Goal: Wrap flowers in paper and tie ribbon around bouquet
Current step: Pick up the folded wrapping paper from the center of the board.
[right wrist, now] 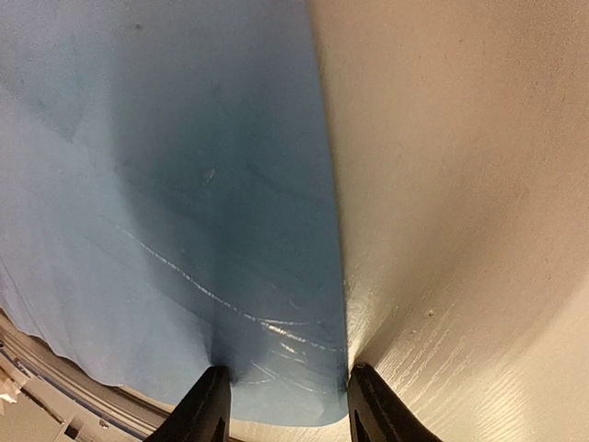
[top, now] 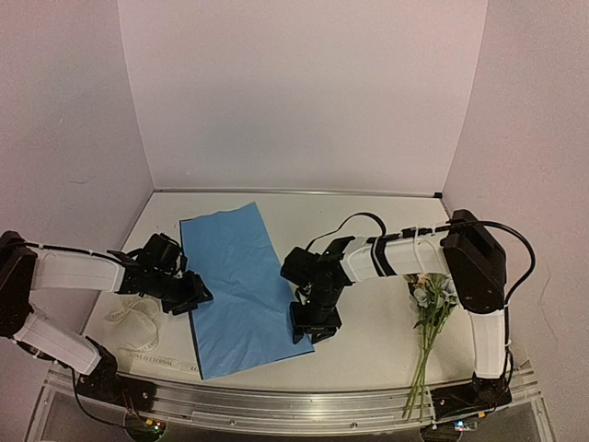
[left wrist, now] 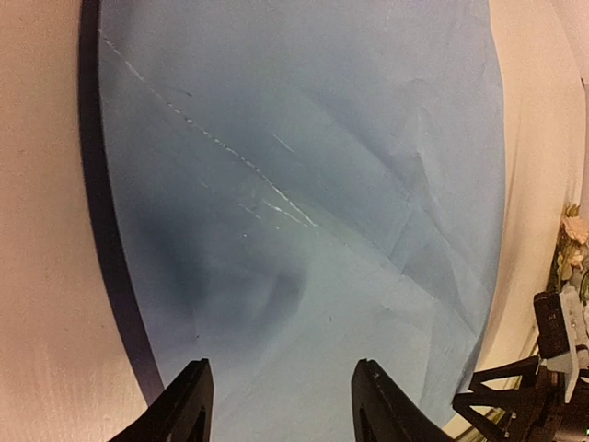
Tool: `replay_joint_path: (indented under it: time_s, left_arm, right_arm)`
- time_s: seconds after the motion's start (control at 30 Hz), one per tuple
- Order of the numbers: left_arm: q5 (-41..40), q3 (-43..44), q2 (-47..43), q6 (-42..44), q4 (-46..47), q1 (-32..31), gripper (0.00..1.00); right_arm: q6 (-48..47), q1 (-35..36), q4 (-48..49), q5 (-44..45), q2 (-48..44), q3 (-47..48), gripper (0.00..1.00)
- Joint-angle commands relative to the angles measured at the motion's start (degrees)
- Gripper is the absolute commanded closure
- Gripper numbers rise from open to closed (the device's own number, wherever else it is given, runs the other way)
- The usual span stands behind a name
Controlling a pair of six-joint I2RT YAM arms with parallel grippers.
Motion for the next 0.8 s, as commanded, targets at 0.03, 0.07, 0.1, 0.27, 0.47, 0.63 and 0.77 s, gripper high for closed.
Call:
replay_joint_path:
  time_s: [0.03,0.07,0.1,0.27,0.47,0.63,0.77]
  left_arm:
    - [-3.28,0.28,-4.93,0.48,-6.50,0.31,0.42]
    - [-2.92,-0.09,-4.94,0.49,-6.64,0.33,0.41]
    - [-2.37,-0.79,-4.90,0.41,-6.20,0.33,0.40]
    - [-1.51,-1.35,-2.73,0.17,-4.72,0.33,0.35]
    - [-1.79,-0.99,0.40,0.81,-3.97,0.33,0.31]
    - [-0.93,-0.92,3.18,1.54,-2.03,0.33,0.29]
    - [-0.19,-0.44,4.31,1.56,-0.41,0.24,0.36]
  right_arm:
    - [0.53,0.03,0.76,0.16,1.28,-0.12,0.55]
    - [0.59,0.03,0.83,0.15,1.28,-0.19,0.55]
    - [0.65,0.01,0.95,0.12,1.22,-0.33,0.55]
    - [1.03,0.09,1.65,0.05,0.97,-0.97,0.56]
    - [1.05,0.01,1.82,0.54,0.31,-1.60,0.56]
    - [1.24,0.05,2.10,0.61,0.21,-1.53,0.56]
    - [2.44,0.06,3.24,-0.25,1.10,-1.29,0.57]
